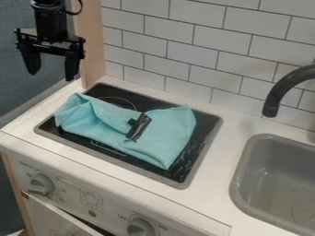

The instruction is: Unfold the cloth from left to right

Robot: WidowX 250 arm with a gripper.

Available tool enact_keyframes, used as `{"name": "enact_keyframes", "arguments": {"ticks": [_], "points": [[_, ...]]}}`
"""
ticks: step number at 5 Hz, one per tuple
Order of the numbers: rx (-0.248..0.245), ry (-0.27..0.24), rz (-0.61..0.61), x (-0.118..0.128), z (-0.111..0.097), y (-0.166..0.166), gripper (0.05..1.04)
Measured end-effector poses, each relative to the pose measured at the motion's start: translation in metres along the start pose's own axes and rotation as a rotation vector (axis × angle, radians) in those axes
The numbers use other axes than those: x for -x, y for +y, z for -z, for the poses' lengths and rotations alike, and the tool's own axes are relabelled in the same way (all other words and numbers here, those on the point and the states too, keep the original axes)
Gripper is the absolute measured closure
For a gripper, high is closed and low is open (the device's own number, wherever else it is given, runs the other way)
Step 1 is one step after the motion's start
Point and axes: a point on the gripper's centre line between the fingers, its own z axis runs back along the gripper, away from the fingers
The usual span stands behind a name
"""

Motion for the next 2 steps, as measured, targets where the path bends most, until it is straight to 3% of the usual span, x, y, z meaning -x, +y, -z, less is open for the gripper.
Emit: {"name": "enact_keyframes", "arguments": {"ticks": [1,2], "points": [[0.005,0.036,0.005,0.0049,0.0115,-0.0024,0.085],[0.008,0.038,0.032,0.0080,0.0167,-0.0107,0.084]]}}
